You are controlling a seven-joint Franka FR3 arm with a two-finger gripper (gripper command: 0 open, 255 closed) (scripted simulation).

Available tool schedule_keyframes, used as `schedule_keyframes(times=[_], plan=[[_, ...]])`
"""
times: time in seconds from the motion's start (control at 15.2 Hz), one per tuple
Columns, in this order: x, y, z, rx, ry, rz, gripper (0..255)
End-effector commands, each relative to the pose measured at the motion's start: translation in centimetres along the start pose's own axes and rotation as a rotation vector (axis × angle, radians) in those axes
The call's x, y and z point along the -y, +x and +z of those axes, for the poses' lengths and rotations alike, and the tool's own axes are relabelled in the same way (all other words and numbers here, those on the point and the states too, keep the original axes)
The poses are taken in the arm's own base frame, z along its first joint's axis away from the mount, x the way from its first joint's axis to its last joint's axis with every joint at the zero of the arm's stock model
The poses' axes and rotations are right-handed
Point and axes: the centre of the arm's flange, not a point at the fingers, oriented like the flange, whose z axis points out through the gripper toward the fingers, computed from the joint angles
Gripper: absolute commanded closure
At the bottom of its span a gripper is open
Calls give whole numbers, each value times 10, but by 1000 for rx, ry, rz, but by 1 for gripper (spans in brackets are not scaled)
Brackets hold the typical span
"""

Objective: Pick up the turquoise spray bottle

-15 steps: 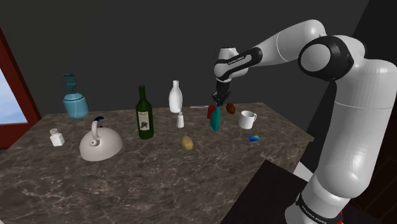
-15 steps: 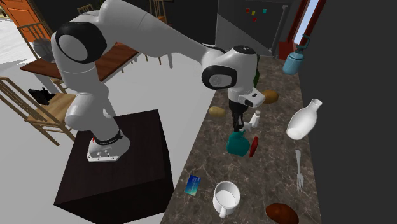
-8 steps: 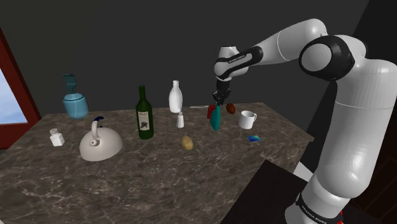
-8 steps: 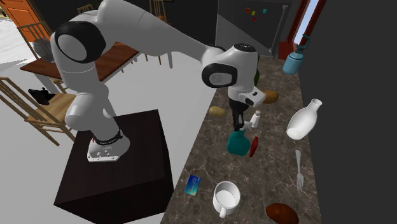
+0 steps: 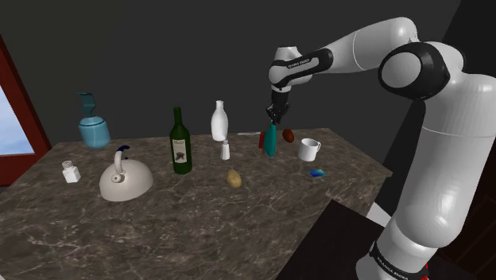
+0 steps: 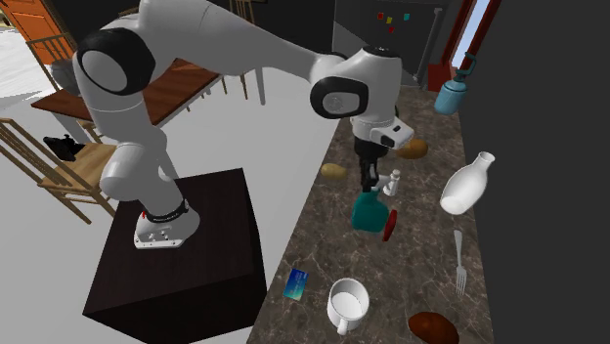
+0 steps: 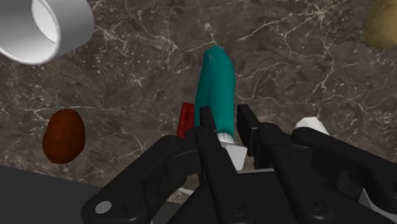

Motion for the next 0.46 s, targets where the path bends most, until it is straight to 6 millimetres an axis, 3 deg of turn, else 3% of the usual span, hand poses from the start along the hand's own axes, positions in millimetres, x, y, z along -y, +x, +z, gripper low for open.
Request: schedule_keyframes(times=[0.0,0.26,0.4], plan=[[-1,0,-10,0,0,0,255],[-3,2,-31,0,0,0,255],[-3,2,-32,0,0,0,255]])
